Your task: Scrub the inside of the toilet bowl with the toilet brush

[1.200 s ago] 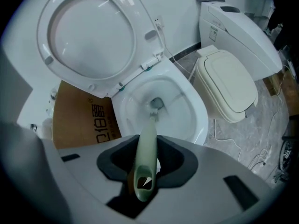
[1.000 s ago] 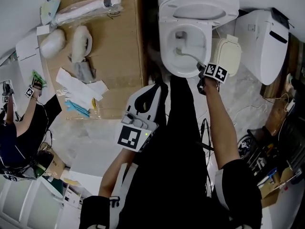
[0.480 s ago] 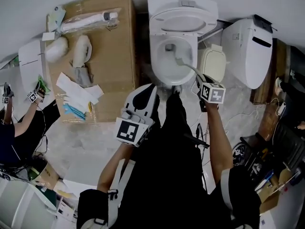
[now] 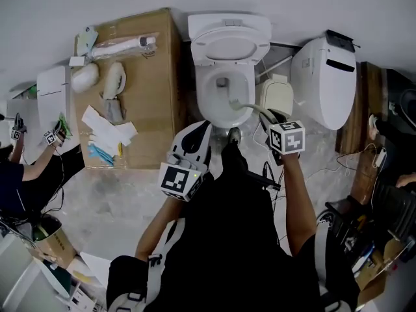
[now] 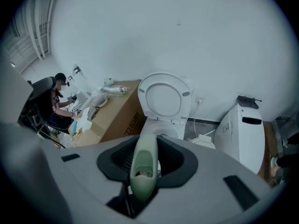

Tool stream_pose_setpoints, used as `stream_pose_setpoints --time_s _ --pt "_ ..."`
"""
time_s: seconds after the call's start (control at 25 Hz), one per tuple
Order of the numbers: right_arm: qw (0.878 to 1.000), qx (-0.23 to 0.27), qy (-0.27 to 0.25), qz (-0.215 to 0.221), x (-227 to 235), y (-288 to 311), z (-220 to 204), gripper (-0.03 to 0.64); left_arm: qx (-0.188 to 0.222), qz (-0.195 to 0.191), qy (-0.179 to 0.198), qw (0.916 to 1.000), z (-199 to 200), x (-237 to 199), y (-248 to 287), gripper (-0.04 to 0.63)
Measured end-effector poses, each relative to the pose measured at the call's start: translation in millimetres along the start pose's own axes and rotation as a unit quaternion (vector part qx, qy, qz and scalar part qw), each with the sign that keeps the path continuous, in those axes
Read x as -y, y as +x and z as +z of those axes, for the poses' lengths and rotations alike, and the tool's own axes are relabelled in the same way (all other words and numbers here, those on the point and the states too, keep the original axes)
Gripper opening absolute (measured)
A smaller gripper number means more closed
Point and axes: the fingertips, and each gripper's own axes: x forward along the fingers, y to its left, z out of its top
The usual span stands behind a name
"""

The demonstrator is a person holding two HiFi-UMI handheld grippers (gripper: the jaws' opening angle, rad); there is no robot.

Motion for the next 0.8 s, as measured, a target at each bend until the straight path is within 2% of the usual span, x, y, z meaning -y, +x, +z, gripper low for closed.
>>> stream_pose_setpoints --time_s 0.24,0.4,0.8 --pt "0.999 -0.013 -0.048 0.012 0 -30 3 0.126 0.028 0.007 0.028 0.9992 13 21 0 0.009" --pt "0.998 -0.01 -0.053 0.008 4 -39 5 0.126 0.04 0.006 0.044 0.9982 27 30 -1 0.009" --pt "0.998 -0.019 -0.055 0.009 5 -40 -5 0.126 0.057 0.014 0.051 0.997 40 35 2 0.009"
